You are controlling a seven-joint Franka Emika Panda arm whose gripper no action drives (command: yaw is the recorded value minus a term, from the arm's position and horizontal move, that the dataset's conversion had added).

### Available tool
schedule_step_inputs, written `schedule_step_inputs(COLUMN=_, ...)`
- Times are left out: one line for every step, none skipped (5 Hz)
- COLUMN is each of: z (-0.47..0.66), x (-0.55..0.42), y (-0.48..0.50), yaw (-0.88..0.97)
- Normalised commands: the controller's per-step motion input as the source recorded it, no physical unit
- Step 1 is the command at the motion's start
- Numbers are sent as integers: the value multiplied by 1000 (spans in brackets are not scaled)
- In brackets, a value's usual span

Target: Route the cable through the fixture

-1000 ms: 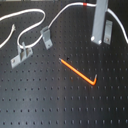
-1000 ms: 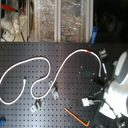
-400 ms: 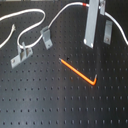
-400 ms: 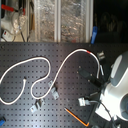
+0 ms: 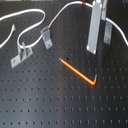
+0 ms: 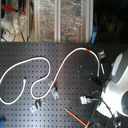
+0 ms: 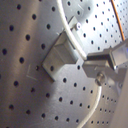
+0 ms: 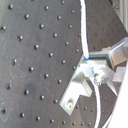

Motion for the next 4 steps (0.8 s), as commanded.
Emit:
schedule_step_inputs(z=286, x=-26, y=17, yaw=0)
schedule_step_inputs(z=19, x=0, y=0, yaw=0)
schedule_step_inputs(z=38, x=-179, y=274, yaw=191)
schedule_step_inputs(z=-1, x=-16, y=59, yaw=237)
